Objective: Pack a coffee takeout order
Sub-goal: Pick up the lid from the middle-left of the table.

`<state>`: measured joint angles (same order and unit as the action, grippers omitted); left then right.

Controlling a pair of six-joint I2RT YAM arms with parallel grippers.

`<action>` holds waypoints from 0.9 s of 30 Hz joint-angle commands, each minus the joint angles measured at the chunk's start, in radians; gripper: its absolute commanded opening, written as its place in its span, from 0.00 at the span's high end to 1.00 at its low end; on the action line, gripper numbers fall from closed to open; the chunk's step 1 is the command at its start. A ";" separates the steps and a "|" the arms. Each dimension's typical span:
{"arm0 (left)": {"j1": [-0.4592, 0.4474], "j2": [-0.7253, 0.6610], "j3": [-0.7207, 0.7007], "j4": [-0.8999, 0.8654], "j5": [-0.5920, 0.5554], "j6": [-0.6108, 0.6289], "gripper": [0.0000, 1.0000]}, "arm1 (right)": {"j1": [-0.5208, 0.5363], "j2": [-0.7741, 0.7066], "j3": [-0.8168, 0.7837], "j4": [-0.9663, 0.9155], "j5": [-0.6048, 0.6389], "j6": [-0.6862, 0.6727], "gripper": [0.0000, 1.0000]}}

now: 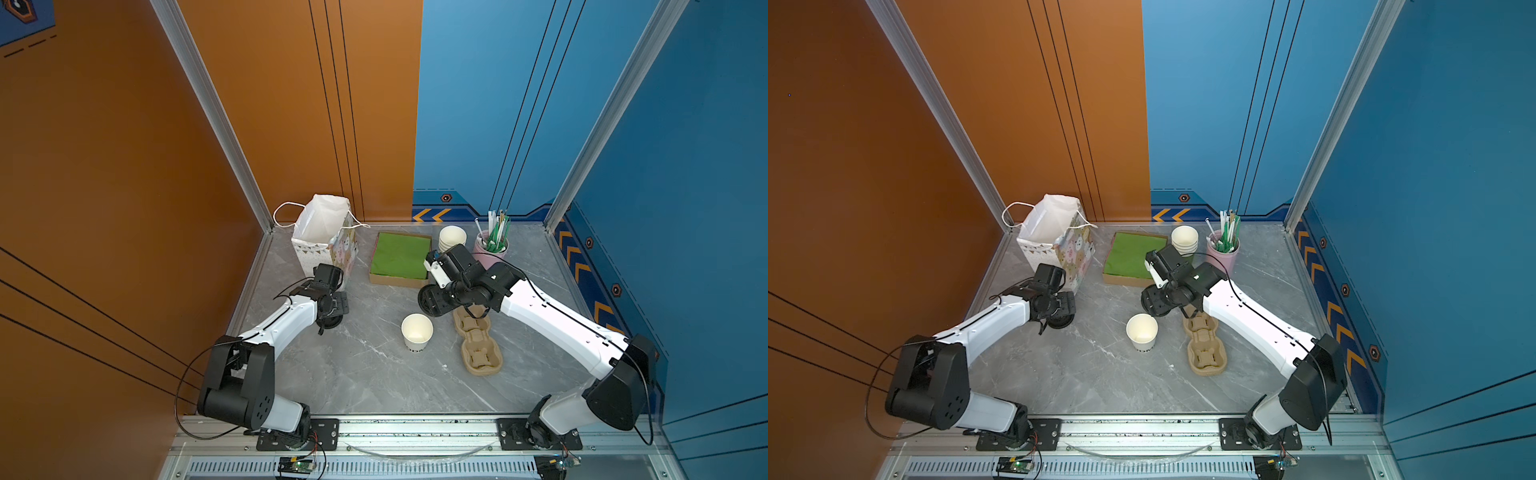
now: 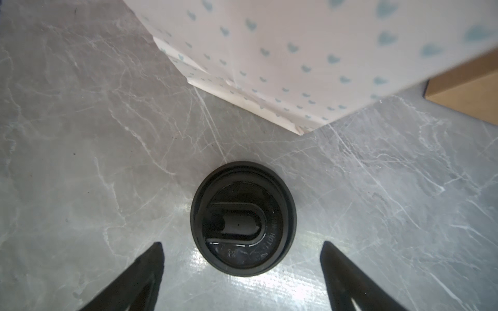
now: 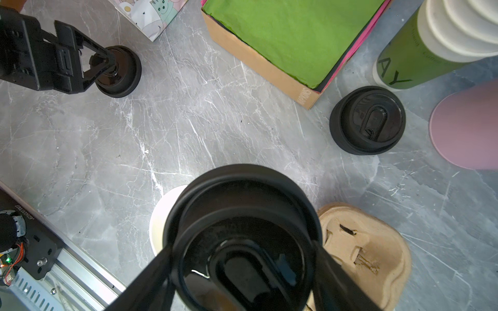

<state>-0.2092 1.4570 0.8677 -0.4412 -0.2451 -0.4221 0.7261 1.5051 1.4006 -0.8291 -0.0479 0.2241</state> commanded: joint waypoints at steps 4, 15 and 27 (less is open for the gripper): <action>0.027 0.028 -0.043 0.050 0.058 -0.026 0.09 | -0.004 -0.023 -0.015 -0.002 0.000 -0.003 0.27; 0.053 0.080 -0.050 0.085 0.107 -0.008 0.13 | -0.004 -0.026 -0.015 -0.002 0.002 0.004 0.27; 0.066 0.116 -0.045 0.087 0.121 -0.006 0.24 | -0.004 -0.029 -0.022 -0.002 0.004 0.002 0.27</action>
<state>-0.1513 1.5566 0.8318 -0.3550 -0.1505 -0.4347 0.7261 1.5047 1.3918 -0.8295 -0.0479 0.2245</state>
